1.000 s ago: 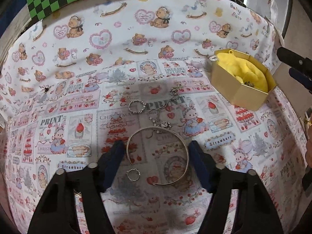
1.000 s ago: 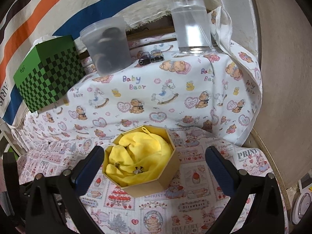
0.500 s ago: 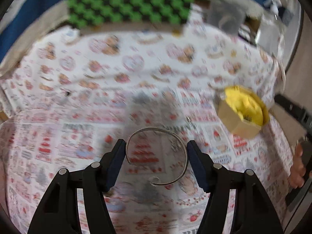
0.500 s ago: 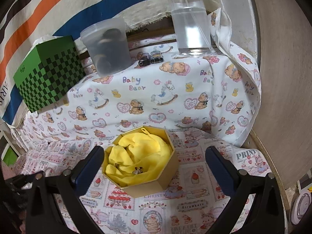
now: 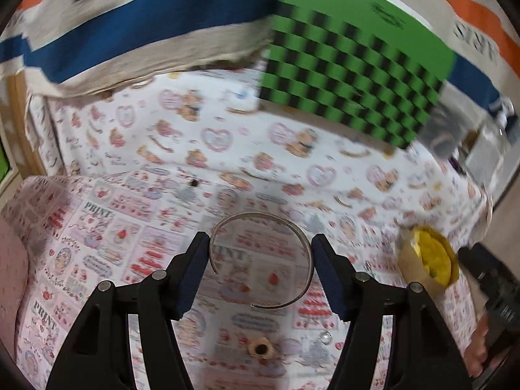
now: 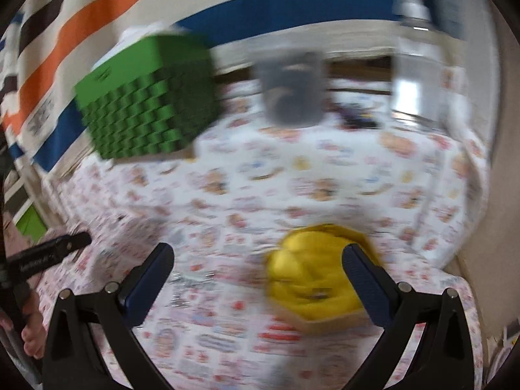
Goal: Organize jewelry
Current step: 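Lift the bangle with the left gripper while the right gripper grasps the silver keyring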
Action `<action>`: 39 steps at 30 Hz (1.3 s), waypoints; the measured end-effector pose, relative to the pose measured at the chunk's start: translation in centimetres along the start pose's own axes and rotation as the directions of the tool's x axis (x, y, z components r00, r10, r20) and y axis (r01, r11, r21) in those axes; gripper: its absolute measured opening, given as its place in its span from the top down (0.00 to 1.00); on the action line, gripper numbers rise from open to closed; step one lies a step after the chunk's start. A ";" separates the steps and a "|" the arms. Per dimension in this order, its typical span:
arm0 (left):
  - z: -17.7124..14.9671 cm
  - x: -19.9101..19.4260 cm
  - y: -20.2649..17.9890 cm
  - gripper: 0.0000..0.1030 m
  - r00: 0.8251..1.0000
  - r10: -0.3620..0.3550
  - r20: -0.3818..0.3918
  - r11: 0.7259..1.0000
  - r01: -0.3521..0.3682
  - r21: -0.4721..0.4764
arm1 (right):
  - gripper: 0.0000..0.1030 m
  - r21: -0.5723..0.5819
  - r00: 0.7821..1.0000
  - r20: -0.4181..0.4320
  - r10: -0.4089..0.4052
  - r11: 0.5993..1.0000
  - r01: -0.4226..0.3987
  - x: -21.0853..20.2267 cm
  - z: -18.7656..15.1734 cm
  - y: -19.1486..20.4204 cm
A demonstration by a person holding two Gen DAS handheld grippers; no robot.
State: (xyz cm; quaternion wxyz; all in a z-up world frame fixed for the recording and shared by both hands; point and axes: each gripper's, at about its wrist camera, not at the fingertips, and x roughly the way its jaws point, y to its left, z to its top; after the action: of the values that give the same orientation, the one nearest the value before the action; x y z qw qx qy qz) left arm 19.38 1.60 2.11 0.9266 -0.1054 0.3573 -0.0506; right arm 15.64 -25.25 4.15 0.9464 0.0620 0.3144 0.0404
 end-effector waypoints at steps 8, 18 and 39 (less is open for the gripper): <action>0.3 0.0 2.3 0.39 1.000 0.025 0.011 0.997 -0.024 -0.070 | 0.07 -0.200 0.984 -0.174 0.033 0.977 -0.068 5.6 -0.7 7.9; 0.4 -0.2 2.8 0.39 0.999 0.029 0.020 0.996 -0.027 -0.089 | 0.54 -0.237 0.946 -0.321 0.037 0.964 -0.118 10.9 -2.7 11.1; 0.2 -0.6 2.4 0.39 0.999 0.035 0.031 0.997 -0.032 -0.075 | 0.80 -0.159 0.944 -0.322 0.079 0.978 -0.136 9.6 -2.6 8.9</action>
State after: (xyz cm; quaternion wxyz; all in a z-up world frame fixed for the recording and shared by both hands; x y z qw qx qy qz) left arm 19.10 4.02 2.05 0.9285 -0.1347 0.3455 -0.0199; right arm 21.44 -15.11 -2.28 0.8825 -0.0135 0.4520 0.1294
